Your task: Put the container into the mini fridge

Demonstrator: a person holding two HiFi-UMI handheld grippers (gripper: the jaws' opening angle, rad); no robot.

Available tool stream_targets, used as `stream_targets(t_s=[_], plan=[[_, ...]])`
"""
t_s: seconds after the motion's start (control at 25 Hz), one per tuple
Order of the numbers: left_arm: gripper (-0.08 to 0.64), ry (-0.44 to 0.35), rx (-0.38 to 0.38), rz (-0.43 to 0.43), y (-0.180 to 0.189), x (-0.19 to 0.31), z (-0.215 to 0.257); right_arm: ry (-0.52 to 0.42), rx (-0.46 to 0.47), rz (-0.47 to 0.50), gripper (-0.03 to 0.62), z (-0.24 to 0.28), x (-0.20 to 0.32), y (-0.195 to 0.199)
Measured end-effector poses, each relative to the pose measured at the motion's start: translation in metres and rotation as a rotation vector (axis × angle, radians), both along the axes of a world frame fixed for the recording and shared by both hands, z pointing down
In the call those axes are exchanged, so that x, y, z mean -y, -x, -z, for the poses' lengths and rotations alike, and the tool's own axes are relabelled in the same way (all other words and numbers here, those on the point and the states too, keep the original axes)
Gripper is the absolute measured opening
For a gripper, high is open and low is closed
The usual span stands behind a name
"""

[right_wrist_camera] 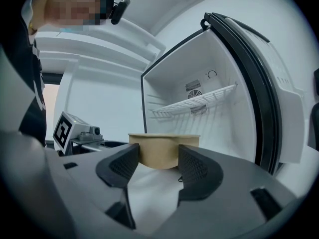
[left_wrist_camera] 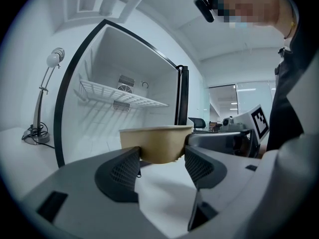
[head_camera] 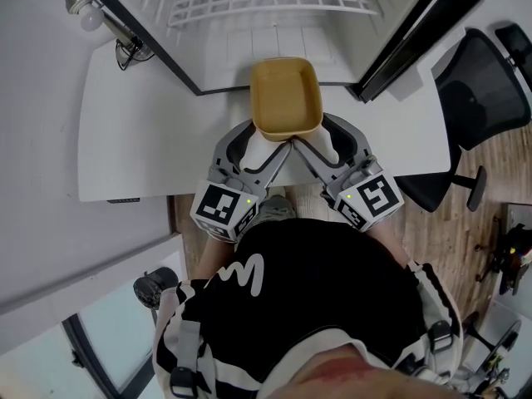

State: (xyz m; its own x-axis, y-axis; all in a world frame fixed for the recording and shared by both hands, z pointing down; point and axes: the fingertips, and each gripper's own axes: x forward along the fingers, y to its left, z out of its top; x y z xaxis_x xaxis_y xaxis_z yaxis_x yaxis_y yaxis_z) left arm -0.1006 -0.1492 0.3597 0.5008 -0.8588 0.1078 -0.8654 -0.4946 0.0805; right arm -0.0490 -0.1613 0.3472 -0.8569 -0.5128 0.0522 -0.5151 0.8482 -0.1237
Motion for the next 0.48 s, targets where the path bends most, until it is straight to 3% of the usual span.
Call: stream_targets(t_s=[0.48], plan=[[0.285, 0.004, -0.016, -0.056, 0.021, 0.038, -0.003, 0.007, -0.009, -0.038, 0.256, 0.0, 0.036, 0.021]])
